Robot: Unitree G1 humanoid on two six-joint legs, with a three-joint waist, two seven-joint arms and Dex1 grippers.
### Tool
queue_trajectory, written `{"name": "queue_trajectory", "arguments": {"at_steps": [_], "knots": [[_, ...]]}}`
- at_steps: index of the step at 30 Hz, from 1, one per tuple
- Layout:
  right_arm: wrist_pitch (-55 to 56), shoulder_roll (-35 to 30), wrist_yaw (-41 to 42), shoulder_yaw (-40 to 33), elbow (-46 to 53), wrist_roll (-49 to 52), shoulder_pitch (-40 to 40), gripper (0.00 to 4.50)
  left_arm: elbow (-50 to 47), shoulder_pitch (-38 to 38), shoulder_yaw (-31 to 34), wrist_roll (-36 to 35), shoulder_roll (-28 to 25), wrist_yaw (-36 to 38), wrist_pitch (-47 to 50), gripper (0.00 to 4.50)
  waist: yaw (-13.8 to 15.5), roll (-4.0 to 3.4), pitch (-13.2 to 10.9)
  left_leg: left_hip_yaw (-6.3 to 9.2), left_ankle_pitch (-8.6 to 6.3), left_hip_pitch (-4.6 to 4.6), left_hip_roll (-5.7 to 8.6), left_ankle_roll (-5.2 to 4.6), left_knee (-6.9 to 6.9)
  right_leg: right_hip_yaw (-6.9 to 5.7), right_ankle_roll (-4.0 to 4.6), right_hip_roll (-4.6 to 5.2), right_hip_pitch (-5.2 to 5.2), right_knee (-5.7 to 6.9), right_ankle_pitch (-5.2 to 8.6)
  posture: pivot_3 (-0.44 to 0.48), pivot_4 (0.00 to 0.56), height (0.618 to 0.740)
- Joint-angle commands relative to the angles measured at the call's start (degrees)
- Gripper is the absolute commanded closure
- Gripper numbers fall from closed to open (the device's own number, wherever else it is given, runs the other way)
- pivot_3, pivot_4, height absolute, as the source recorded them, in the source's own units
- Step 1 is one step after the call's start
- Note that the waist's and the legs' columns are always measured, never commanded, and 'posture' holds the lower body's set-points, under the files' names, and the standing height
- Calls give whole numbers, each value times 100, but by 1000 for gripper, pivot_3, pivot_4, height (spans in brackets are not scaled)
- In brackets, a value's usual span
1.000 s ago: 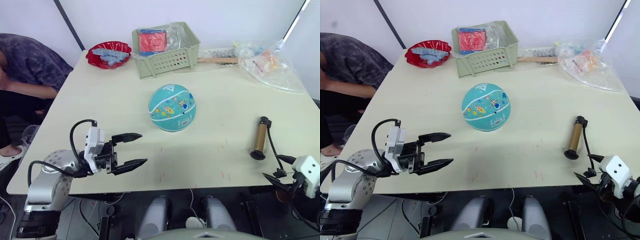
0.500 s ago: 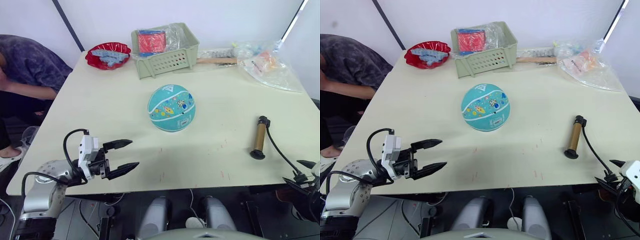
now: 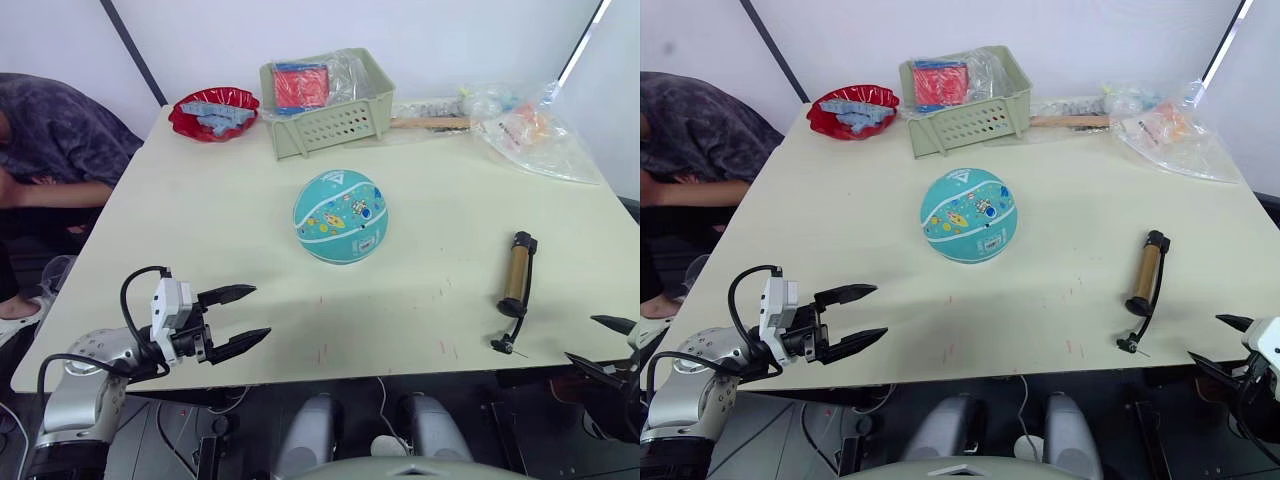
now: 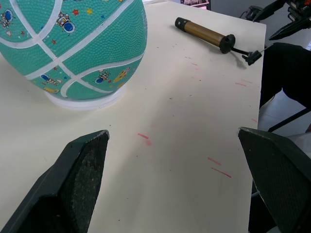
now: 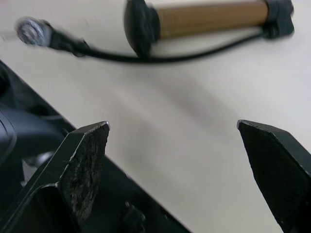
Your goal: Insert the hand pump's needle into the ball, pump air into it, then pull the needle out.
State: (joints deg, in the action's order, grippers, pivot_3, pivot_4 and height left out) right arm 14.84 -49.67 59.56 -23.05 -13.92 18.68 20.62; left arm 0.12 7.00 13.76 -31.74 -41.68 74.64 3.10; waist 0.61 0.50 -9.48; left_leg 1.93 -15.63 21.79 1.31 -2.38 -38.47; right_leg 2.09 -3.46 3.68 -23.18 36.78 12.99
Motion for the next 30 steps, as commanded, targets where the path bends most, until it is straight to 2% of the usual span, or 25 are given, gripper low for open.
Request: {"name": "queue_trajectory", "arguments": {"at_steps": [1, 6, 10, 20, 23, 30], "knots": [[-113, 83, -56, -309, 86, 251, -67, 81, -55, 16, 192, -83, 10, -21, -75, 0, 1, 0, 0, -1, 0, 0, 0, 0, 0, 0, 0, -3, 0, 0, 0, 0, 150, 738], [-519, 386, -93, -443, -26, 726, -402, 81, -35, 6, 338, -183, 109, -269, 88, 0, -2, 1, 0, -2, 0, 0, -1, 0, 0, 2, 0, -1, 0, -1, -1, 0, 150, 738], [-758, 580, 206, -484, -156, 1142, -693, 81, -60, 22, 507, -203, 235, -692, 250, 0, -5, 1, 0, -2, 0, -1, -3, 0, 0, 3, 1, 2, 0, -1, -1, 0, 150, 738], [-614, 699, 757, -354, -717, 1159, -1185, 81, -526, 645, 768, -90, 475, -1435, 405, 0, -4, 0, -1, -4, -1, 0, -6, 1, 2, 4, 3, 9, -1, -3, -3, 0, 150, 738], [-633, 740, 800, -293, -755, 1101, -1287, 81, -691, 991, 845, -32, 537, -1646, 392, 0, -20, 0, 0, -6, -1, -2, -8, 1, 3, 7, 5, 10, -1, -2, -3, 0, 150, 738], [-624, 742, 864, -308, -877, 1074, -1387, 81, -663, 1206, 912, 105, 579, -1946, 317, 0, 8, 0, 0, -6, -1, -1, -9, 1, 2, 5, 5, 14, -2, -2, -3, 0, 150, 738]]}}
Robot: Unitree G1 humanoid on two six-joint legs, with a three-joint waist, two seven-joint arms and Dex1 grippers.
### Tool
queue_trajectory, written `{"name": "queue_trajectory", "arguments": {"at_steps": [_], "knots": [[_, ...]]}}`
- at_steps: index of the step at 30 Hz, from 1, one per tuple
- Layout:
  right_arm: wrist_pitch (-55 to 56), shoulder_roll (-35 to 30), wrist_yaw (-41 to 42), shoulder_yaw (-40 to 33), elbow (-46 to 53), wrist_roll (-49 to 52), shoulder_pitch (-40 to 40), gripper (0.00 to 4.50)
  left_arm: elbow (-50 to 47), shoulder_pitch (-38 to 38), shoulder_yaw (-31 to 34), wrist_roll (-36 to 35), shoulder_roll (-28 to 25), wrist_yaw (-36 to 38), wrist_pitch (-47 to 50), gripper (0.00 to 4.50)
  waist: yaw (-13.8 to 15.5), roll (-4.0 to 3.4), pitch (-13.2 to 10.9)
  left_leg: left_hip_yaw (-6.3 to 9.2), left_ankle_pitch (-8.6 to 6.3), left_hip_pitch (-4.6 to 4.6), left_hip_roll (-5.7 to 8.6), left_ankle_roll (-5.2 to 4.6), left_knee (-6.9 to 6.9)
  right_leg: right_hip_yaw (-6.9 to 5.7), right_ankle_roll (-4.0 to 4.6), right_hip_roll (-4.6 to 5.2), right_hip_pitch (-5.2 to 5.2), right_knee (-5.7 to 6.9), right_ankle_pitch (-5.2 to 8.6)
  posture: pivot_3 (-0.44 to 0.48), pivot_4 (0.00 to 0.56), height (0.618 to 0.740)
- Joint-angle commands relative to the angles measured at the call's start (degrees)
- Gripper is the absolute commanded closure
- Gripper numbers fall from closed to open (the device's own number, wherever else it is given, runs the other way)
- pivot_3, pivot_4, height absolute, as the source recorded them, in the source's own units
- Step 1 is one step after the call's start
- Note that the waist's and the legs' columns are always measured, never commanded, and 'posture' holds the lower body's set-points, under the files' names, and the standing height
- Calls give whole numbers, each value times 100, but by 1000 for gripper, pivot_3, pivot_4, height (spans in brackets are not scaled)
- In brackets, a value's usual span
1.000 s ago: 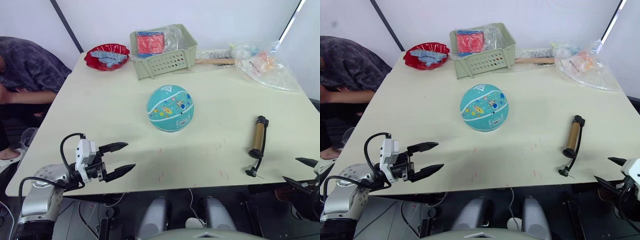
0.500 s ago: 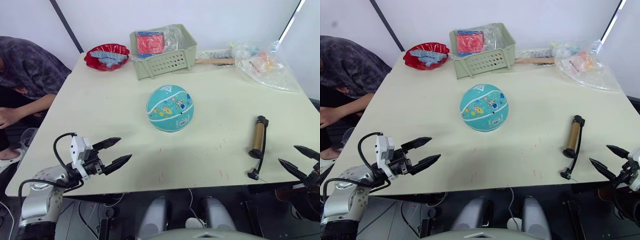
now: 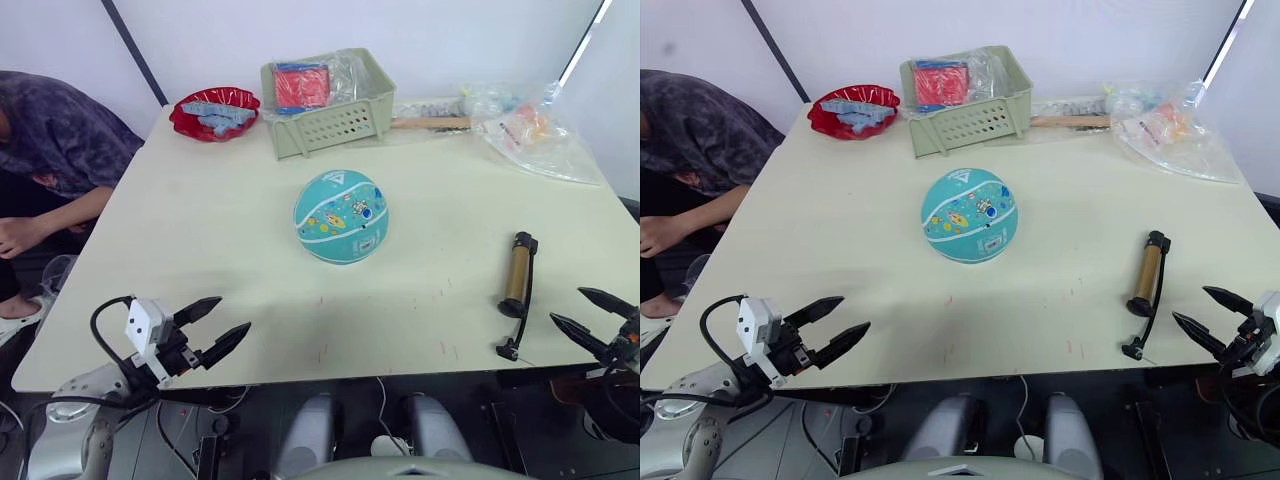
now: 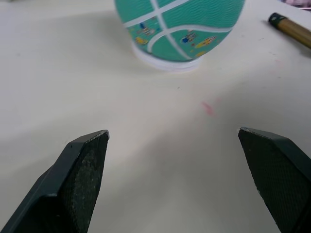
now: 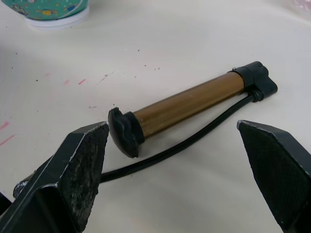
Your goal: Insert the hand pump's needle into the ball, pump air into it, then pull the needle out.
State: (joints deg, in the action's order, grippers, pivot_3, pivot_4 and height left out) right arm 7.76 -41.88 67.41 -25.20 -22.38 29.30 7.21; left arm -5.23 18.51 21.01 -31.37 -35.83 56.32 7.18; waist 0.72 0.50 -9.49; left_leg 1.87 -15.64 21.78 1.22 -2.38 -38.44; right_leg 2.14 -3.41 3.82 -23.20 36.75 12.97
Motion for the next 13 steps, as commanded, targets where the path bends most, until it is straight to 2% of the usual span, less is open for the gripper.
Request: {"name": "queue_trajectory", "arguments": {"at_steps": [1, 13], "knots": [[96, -49, 102, -94, -81, 2, -68, 81, -115, 62, 186, 80, 5, -120, -122, 0, -4, 0, 0, -1, 0, 0, 0, 0, 0, 0, 0, 0, 0, 0, 0, 0, 150, 738], [353, -56, 333, -105, -570, -118, -206, 81, 187, 69, 115, 542, 45, -281, -526, 0, -9, 0, 0, -3, 0, 1, 0, 0, 2, 1, 1, -1, -1, -2, 0, 0, 150, 738]]}}
